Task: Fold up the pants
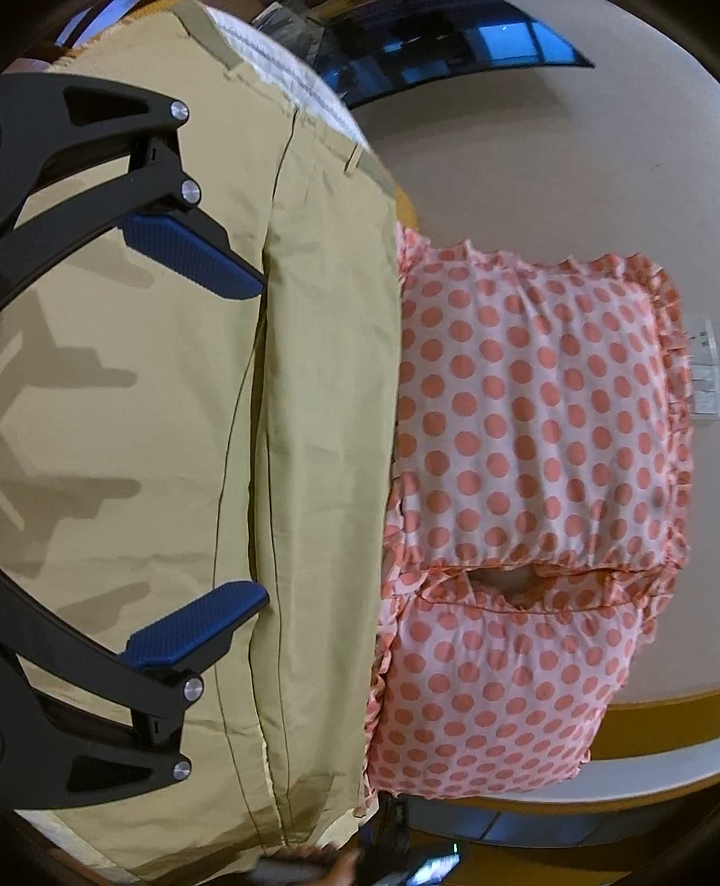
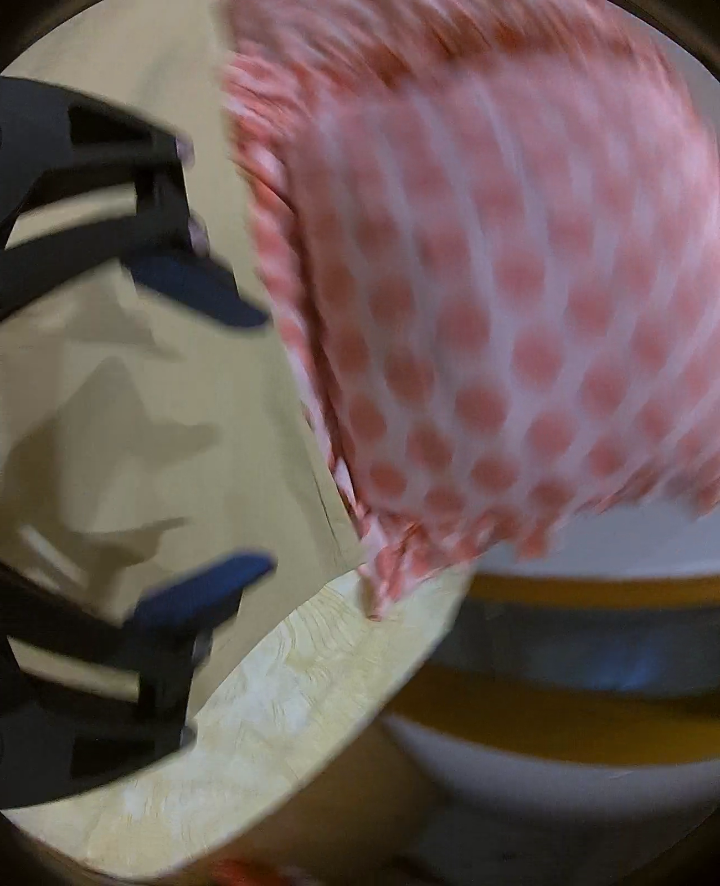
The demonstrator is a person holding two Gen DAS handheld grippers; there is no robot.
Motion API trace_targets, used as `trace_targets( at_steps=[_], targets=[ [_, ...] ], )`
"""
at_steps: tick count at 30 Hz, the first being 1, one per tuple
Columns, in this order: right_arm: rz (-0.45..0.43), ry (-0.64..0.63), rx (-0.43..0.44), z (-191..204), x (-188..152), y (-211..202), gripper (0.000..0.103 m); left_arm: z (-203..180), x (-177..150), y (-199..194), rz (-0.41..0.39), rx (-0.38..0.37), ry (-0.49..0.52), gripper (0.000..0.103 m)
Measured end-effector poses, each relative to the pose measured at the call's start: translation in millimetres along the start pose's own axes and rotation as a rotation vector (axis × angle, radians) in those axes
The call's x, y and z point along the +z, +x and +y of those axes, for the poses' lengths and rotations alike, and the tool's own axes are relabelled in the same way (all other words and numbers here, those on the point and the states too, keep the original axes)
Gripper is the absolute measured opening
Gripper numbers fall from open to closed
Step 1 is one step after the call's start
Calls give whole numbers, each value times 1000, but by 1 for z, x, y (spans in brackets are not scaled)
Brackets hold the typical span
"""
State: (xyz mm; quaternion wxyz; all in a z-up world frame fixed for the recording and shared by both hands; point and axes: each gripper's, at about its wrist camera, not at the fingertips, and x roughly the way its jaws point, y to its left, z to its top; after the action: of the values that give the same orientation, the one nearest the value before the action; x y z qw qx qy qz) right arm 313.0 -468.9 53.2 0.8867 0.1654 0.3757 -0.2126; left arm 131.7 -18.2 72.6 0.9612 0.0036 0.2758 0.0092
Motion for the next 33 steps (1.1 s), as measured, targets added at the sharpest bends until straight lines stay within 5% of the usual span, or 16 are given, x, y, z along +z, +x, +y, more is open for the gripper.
trace_targets(
  at_steps=[4, 7, 10, 13, 15, 17, 24, 29, 33],
  targets=[
    [118, 183, -58, -15, 28, 62, 62, 1, -2, 15, 37, -12, -8, 101],
    [116, 164, -148, -12, 31, 81, 61, 1, -2, 23, 55, -27, -10, 101],
    [96, 110, -216, -8, 36, 92, 53, 1, -3, 27, 75, -46, -10, 101],
    [70, 70, -204, -11, 36, 96, 31, 4, -4, 30, 88, -56, -24, 101],
    [66, 74, -141, -18, 28, 90, 11, 7, -4, 28, 83, -49, -40, 101],
    [56, 116, -58, -32, 14, 74, 5, 10, -4, 26, 72, -41, -58, 101],
    [-59, 226, 220, -94, -56, -24, 5, 19, -6, 9, 53, -30, -75, 101],
    [-29, 342, 331, -132, -126, -75, 4, 23, -7, -2, 45, -34, -90, 101],
    [11, 416, 397, -148, -141, -79, 6, 22, -3, -8, 34, -33, -83, 101]
  ],
)
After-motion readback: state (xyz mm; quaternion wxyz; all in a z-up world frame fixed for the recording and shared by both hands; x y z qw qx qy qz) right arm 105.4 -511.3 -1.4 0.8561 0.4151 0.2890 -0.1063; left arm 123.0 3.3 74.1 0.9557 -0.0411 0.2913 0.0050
